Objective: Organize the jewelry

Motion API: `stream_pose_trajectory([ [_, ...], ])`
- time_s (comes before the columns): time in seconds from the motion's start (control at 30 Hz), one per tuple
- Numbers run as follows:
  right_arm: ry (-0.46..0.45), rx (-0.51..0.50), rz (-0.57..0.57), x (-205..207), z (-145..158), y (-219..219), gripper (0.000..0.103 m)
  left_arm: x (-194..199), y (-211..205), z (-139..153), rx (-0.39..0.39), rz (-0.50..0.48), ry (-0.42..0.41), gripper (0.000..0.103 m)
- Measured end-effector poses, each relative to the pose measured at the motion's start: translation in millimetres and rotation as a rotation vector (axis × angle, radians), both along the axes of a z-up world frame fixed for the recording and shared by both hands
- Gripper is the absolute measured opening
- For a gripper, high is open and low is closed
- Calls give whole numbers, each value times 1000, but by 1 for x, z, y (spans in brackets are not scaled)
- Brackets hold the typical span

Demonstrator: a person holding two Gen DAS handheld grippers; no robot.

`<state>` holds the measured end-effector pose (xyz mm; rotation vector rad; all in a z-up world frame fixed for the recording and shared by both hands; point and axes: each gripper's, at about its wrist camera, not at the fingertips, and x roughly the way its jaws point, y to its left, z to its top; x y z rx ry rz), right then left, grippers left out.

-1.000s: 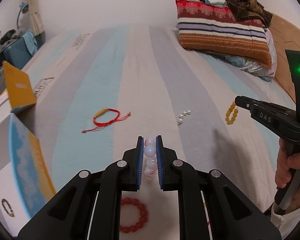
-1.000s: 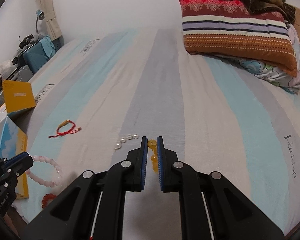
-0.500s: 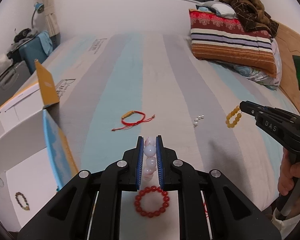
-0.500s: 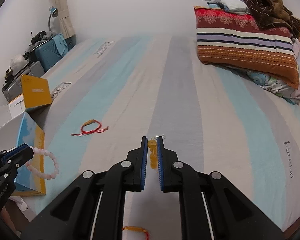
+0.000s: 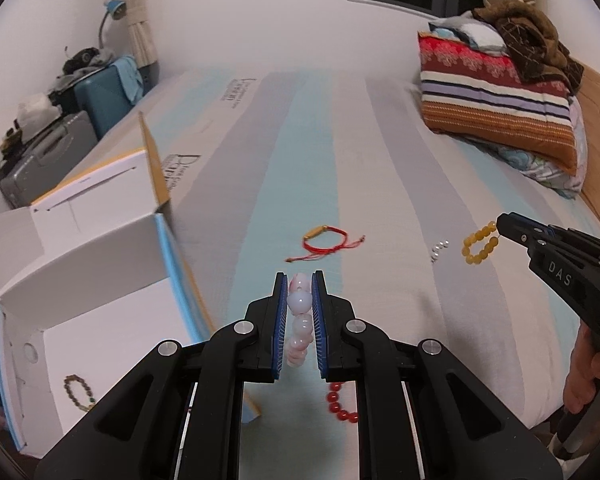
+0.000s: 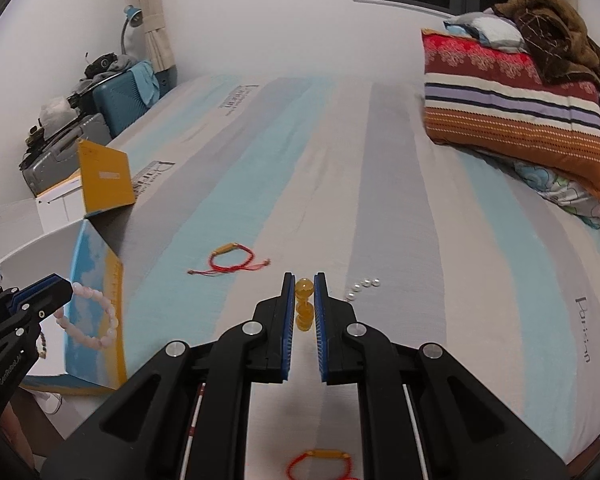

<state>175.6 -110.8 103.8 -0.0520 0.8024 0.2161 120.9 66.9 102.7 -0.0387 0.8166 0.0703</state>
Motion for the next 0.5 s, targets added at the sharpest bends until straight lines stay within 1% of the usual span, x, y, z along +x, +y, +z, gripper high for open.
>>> stream_pose_trajectory([
  [0.2,-2,-3,25,-6,10,29,9,-11,23,10,-5,33,-11,12],
  [0.5,-22,-8,92,-23,28,82,9,-32,61,23,-11,82,-26,12],
])
